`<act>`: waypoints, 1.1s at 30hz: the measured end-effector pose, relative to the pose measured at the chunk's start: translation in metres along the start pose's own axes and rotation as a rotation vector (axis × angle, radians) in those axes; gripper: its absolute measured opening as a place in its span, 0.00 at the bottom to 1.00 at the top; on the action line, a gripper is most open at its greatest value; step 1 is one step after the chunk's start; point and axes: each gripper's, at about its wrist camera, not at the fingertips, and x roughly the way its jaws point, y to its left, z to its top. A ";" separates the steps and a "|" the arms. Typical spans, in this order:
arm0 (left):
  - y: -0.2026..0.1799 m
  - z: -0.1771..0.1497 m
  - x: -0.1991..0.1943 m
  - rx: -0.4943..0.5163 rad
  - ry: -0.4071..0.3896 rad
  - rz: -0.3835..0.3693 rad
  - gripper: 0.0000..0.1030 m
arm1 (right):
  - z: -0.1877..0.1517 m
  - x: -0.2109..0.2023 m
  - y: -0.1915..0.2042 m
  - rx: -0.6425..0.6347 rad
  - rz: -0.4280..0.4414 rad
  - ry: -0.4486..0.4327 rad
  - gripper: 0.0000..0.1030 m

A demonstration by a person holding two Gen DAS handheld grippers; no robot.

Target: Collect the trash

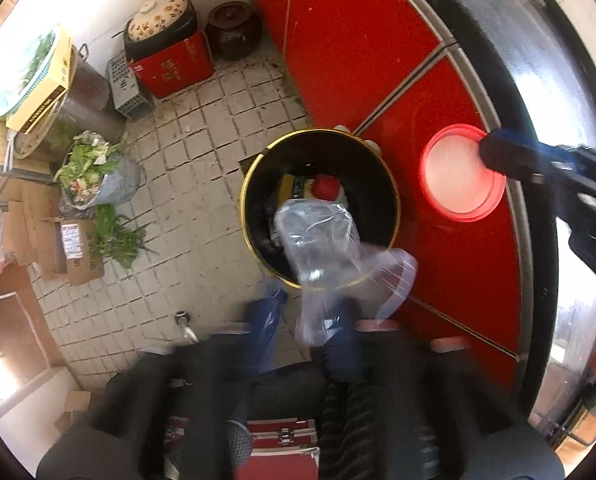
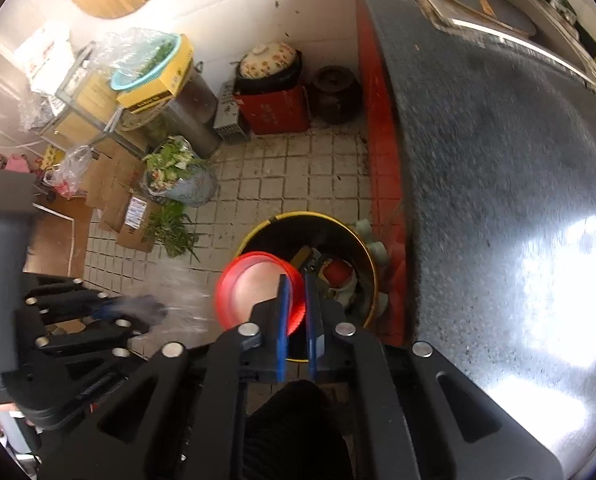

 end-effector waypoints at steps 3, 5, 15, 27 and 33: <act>0.000 -0.001 -0.016 0.025 -0.085 0.052 0.94 | 0.005 -0.030 0.001 0.014 0.009 -0.112 0.85; 0.003 -0.002 -0.024 0.029 -0.097 0.074 0.94 | 0.009 -0.049 0.000 0.008 0.031 -0.151 0.86; -0.055 0.020 -0.071 0.184 -0.177 0.095 0.94 | -0.054 -0.140 -0.103 0.164 -0.346 -0.213 0.94; -0.295 0.032 -0.094 0.689 -0.234 -0.012 0.94 | -0.252 -0.252 -0.232 0.730 -0.552 -0.301 0.94; -0.412 -0.025 -0.092 0.932 -0.242 -0.054 0.94 | -0.357 -0.289 -0.246 0.942 -0.621 -0.349 0.94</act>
